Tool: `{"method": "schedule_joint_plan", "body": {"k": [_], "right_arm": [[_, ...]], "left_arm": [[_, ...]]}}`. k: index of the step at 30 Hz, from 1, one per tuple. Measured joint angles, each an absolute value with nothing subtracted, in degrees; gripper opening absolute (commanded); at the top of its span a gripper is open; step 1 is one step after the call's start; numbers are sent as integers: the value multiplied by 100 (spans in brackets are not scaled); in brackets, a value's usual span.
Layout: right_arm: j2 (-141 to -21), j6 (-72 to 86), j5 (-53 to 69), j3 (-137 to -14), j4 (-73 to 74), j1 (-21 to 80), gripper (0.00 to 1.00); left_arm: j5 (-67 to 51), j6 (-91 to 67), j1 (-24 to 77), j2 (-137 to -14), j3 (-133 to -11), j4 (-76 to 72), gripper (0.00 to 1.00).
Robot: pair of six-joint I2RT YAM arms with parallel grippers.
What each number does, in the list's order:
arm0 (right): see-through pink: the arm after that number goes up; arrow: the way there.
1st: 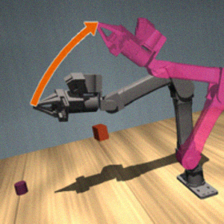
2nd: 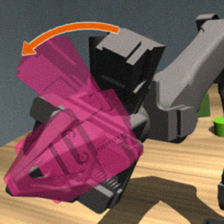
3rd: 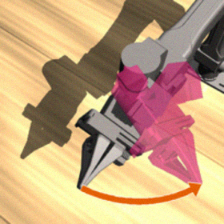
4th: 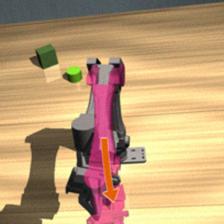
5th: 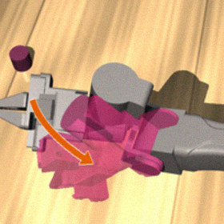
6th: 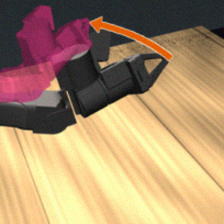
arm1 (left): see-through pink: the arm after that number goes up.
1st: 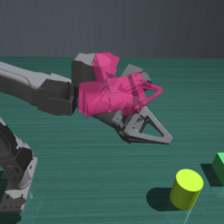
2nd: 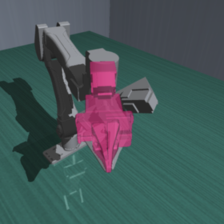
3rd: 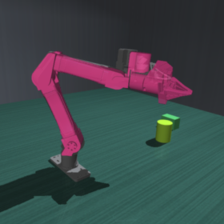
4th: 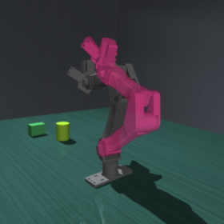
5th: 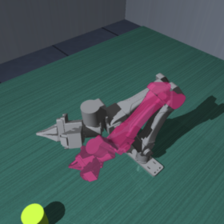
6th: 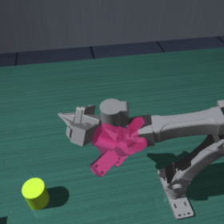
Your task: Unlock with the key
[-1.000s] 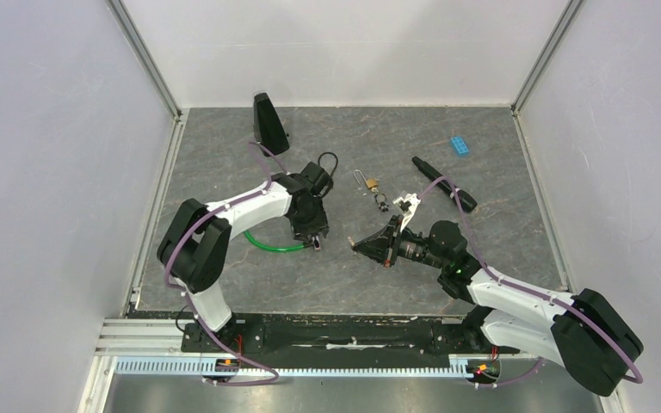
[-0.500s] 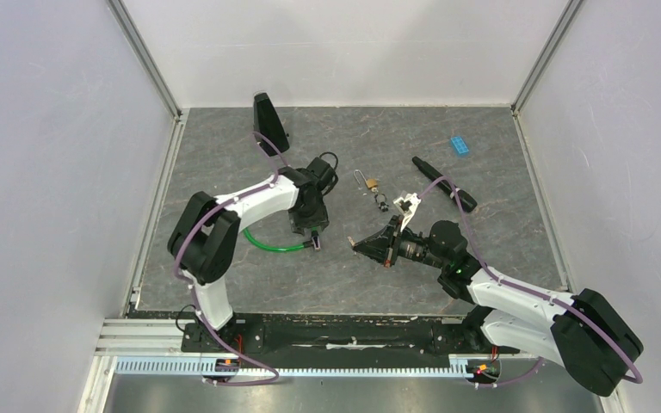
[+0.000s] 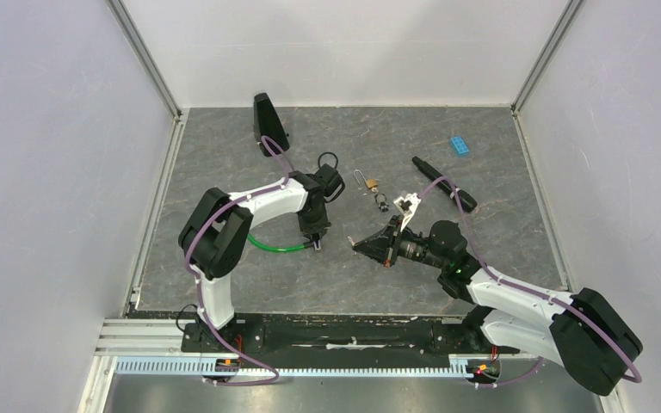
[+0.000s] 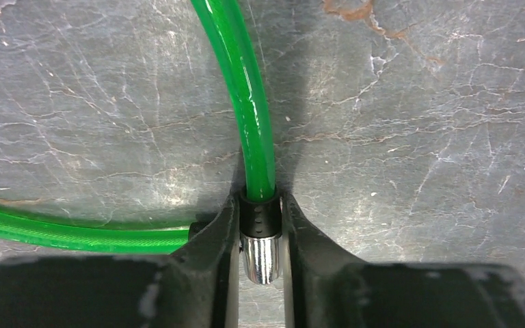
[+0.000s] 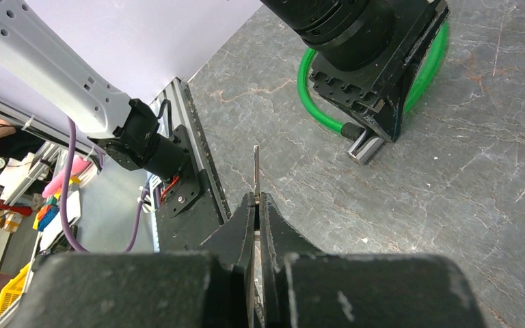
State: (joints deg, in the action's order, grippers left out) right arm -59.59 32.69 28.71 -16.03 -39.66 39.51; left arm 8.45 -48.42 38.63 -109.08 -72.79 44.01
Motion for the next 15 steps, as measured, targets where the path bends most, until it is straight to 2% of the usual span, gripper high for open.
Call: {"method": "schedule_joint_plan", "body": {"k": [5, 9, 15], "right_arm": [[-5975, 3301, 2893, -1599, -3981, 3951, 0], [-6016, 3398, 2932, -1570, -4018, 3953, 0], [-6316, 3623, 2993, -1507, -4187, 4034, 0]], "left_arm": [[847, -4947, 3872, -10803, -7168, 4287, 2], [845, -5146, 3872, -10545, -6930, 4160, 2], [836, -5653, 3870, -9498, -6565, 4049, 2]]}}
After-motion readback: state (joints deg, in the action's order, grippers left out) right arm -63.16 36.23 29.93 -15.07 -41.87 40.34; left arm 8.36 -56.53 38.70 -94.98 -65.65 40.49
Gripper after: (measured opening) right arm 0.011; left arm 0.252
